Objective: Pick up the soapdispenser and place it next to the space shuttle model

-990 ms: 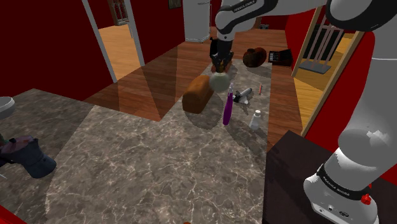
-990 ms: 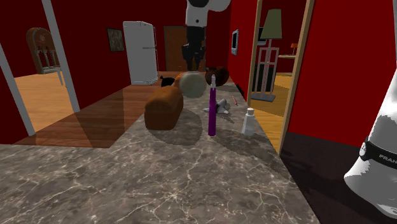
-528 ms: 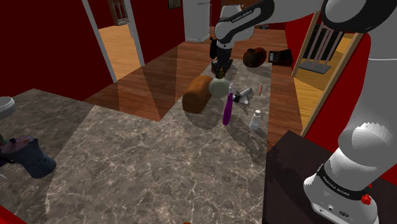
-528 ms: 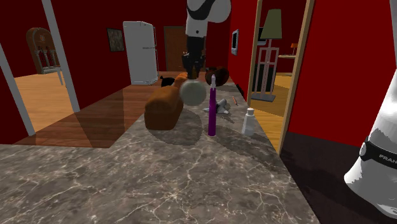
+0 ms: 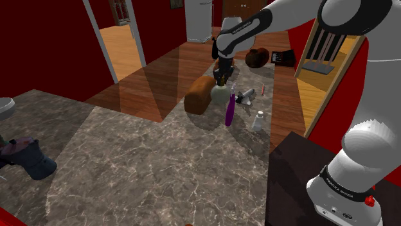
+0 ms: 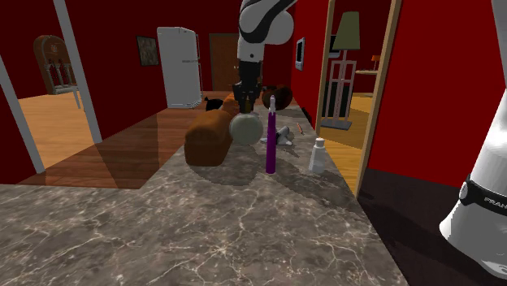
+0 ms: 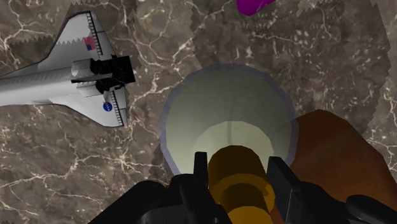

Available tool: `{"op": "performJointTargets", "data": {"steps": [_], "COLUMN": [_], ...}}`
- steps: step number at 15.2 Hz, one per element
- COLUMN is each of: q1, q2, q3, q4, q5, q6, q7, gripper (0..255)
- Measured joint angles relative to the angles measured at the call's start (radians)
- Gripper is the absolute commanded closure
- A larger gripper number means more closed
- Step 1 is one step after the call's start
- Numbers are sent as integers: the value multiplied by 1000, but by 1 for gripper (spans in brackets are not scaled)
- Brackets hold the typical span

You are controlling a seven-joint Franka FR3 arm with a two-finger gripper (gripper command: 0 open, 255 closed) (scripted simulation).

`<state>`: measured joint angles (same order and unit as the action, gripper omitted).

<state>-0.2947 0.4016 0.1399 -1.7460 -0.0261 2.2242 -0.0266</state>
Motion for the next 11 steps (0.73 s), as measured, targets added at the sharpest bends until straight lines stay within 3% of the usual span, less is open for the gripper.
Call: {"op": "performJointTargets", "data": {"steps": [11], "q1": [1], "q2": [34], "q3": [-3], "q4": [-24], "q5": [-5], "q6": [58], "q7": [1], "gripper": [255]}}
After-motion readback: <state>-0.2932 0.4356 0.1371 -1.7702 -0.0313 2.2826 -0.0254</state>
